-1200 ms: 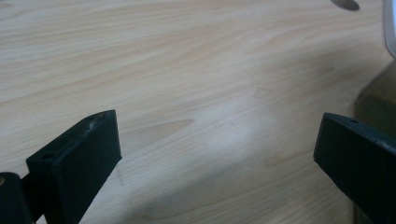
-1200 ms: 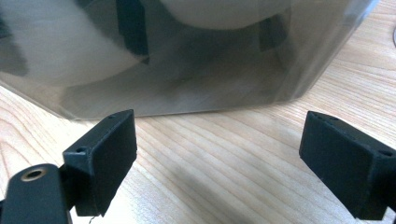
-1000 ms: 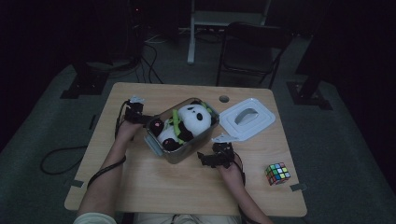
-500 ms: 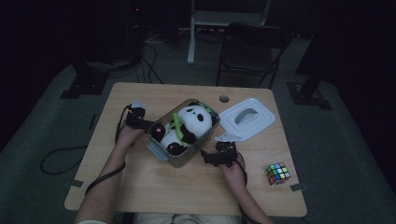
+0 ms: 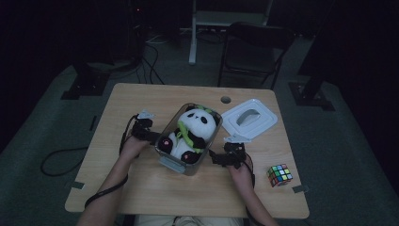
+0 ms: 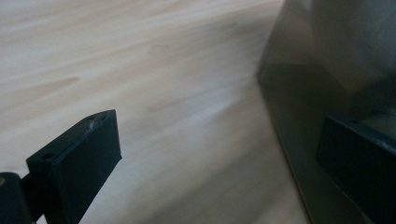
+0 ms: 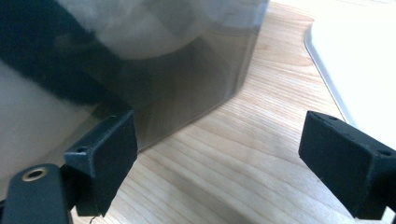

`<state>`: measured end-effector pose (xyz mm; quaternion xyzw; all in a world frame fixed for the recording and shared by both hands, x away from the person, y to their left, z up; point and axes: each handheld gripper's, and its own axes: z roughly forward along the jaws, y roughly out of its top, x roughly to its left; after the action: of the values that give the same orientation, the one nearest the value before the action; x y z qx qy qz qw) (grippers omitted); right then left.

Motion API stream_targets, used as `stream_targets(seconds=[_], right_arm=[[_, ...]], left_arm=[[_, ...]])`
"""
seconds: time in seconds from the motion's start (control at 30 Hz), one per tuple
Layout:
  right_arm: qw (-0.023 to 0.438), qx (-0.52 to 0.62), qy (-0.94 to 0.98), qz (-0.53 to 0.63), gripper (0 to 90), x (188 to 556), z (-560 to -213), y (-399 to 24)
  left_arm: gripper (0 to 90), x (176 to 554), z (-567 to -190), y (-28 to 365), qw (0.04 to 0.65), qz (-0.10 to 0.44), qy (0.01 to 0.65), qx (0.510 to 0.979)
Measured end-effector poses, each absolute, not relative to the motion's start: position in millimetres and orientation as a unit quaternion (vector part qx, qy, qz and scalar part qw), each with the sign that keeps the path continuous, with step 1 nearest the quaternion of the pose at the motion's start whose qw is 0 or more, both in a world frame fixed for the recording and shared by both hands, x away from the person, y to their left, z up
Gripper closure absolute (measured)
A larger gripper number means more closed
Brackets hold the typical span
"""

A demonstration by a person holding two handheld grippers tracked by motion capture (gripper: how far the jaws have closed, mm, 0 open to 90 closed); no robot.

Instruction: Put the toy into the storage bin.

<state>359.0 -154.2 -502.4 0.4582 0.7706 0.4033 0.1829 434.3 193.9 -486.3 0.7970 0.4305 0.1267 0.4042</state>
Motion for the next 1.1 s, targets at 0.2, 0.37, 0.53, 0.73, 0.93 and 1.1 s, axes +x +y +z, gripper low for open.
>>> stream_targets(seconds=[0.2, 0.37, 0.53, 0.73, 0.93, 1.1], right_arm=[[0.186, 0.456, 0.773, 0.400, 12.9, 359.1, -502.3, -162.8], [0.185, 0.447, 0.773, 0.411, 13.9, 358.3, -502.7, -169.1], [0.183, 0.441, 0.776, 0.413, 15.3, 356.8, -502.6, -170.5], [0.163, 0.432, 0.778, 0.425, 15.5, 356.2, -504.4, -172.7], [0.160, 0.428, 0.780, 0.427, 12.6, 357.2, -501.5, -175.1], [0.160, 0.454, 0.756, 0.444, 12.7, 361.9, -489.1, -184.3]], left_arm=[[1.5, 417.8, -481.4, 181.7, 0.398, 0.140, 0.421, 0.803], [1.5, 407.3, -482.5, 177.1, 0.390, 0.145, 0.421, 0.806], [1.6, 397.5, -480.9, 176.4, 0.387, 0.147, 0.426, 0.804], [1.6, 387.2, -480.1, 180.4, 0.393, 0.139, 0.431, 0.800], [1.5, 387.4, -481.1, 183.4, 0.401, 0.134, 0.429, 0.798], [1.5, 397.9, -477.1, 186.6, 0.397, 0.137, 0.428, 0.800]])
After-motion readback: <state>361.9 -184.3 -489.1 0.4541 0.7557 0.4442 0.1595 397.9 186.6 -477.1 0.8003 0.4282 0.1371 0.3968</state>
